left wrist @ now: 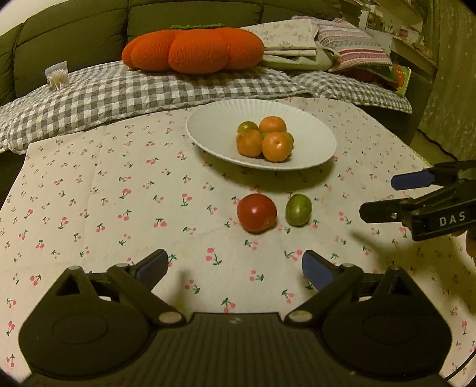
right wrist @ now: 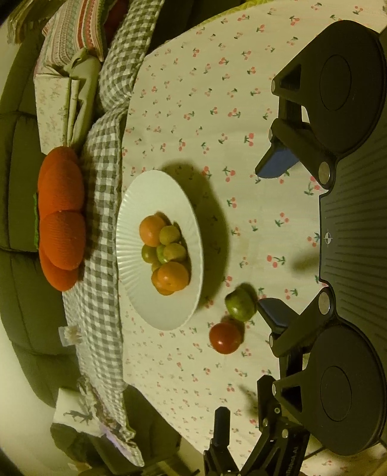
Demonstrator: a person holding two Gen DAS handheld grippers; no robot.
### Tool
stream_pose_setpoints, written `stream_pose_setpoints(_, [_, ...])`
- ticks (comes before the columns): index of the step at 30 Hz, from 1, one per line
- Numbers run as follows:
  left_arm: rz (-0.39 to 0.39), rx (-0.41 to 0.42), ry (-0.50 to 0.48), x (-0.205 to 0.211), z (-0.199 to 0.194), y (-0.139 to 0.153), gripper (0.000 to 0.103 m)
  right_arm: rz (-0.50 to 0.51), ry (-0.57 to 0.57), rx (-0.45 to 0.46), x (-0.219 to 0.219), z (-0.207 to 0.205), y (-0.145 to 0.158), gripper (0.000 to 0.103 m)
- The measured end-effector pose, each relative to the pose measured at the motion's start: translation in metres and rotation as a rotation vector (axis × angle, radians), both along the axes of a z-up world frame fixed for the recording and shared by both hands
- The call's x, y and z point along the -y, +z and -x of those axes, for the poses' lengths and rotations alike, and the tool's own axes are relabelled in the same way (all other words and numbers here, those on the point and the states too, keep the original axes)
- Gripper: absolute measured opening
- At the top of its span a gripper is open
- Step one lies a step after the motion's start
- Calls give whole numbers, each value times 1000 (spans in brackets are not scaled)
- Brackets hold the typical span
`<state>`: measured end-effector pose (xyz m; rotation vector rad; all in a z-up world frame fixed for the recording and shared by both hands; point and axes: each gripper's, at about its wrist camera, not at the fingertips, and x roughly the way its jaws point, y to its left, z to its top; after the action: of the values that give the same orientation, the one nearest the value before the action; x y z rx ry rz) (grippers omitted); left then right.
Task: Organize fruits
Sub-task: 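Lift both open tools away and move toward the red tomato and lime, then grasp the red tomato with the left tool while the right tool grasps the green lime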
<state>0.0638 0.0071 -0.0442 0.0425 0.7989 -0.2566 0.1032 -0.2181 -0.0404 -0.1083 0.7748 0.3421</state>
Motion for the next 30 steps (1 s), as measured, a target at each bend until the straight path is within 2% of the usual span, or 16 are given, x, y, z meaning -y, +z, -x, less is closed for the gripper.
stream_pose_setpoints(10, [-18, -20, 7, -1, -3, -9, 97, 18, 17, -7, -7, 6, -6, 95])
stream_pose_setpoints(17, [-31, 0, 8, 4, -12, -19, 95, 32, 25, -20, -11, 6, -13, 96])
stream_pose_setpoints(30, [-4, 34, -33, 17, -35, -25, 68, 46, 20, -38, -12, -2, -25, 96])
